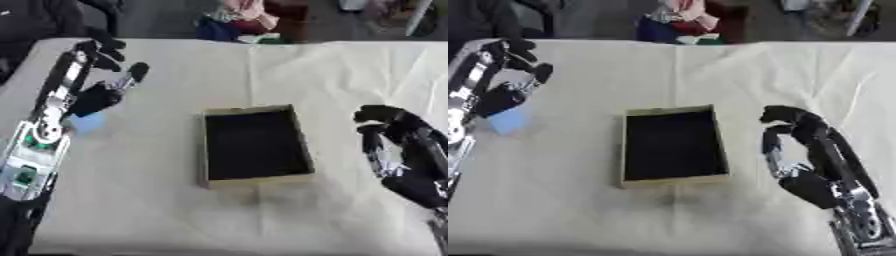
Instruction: Pick up objects on the table and place them in the box.
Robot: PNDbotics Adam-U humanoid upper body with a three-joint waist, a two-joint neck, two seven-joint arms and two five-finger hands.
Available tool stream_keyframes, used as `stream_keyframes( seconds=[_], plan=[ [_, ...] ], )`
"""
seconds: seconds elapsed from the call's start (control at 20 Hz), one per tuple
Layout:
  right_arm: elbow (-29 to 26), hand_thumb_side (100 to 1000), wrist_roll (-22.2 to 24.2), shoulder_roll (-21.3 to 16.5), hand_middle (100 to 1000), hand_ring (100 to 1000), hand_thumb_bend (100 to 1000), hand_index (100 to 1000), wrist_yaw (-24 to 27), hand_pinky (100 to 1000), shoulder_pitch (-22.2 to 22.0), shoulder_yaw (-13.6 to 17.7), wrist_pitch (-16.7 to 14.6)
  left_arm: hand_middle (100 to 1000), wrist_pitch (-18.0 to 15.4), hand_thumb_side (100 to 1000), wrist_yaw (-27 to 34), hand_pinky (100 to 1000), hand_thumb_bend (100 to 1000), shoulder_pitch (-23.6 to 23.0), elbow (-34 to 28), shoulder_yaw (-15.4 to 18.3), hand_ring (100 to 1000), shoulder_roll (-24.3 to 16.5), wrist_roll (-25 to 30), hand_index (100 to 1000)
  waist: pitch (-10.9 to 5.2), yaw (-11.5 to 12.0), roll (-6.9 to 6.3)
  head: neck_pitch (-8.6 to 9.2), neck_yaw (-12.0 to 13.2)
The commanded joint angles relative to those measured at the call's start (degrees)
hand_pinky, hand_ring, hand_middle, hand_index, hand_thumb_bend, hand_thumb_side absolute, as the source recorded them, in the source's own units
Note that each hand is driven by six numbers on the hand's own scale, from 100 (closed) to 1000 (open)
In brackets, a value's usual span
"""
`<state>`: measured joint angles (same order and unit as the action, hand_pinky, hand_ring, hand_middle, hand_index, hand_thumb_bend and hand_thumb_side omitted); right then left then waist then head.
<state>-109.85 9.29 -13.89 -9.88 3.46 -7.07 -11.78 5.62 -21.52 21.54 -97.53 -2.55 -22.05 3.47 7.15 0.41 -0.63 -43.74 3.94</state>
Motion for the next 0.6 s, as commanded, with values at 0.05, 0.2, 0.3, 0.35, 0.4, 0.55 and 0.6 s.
stream_keyframes(
  seconds=[0.05,0.2,0.3,0.35,0.4,0.55,0.6],
  plan=[
    [-1.4,431,-0.1,-1.0,668,822,100,814,-0.2,726,0.2,0.3,0.0,609,-0.1,667,-0.3,759,548,0.8,-0.6,0.6,615,-0.8,-0.2,798,-0.74,0.1,-0.01,0.66,0.1],
    [-1.5,431,-0.1,-1.0,668,822,100,814,-0.2,726,0.2,0.2,0.0,609,0.0,667,-0.3,759,547,0.8,-0.6,0.6,615,-0.8,-0.2,798,-0.74,0.1,0.01,0.66,0.0],
    [-1.5,431,-0.1,-1.1,668,822,100,814,-0.2,726,0.2,0.2,0.0,609,-0.1,667,-0.3,759,547,0.8,-0.6,0.6,615,-0.8,-0.2,799,-0.75,0.1,0.02,0.67,0.0],
    [-1.5,431,-0.1,-1.1,668,822,100,814,-0.2,726,0.2,0.2,0.0,609,0.0,667,-0.3,759,548,0.8,-0.6,0.6,615,-0.8,-0.2,799,-0.75,0.1,0.02,0.69,0.0],
    [-1.5,431,-0.1,-1.1,668,822,100,814,-0.2,726,0.2,0.2,0.0,609,0.0,667,-0.3,759,548,0.8,-0.6,0.6,615,-0.8,-0.2,799,-0.76,0.1,0.02,0.70,0.0],
    [-1.5,431,-0.1,-1.1,668,822,100,814,-0.1,727,0.2,0.2,0.0,609,0.0,666,-0.4,758,549,0.8,-0.6,0.6,614,-0.8,-0.2,799,-0.78,0.1,0.02,0.72,0.0],
    [-1.5,431,-0.1,-1.1,668,822,100,814,-0.1,726,0.2,0.2,0.0,610,0.0,666,-0.4,759,549,0.8,-0.6,0.7,615,-0.8,-0.3,800,-0.78,0.1,0.02,0.73,0.0]
  ],
)
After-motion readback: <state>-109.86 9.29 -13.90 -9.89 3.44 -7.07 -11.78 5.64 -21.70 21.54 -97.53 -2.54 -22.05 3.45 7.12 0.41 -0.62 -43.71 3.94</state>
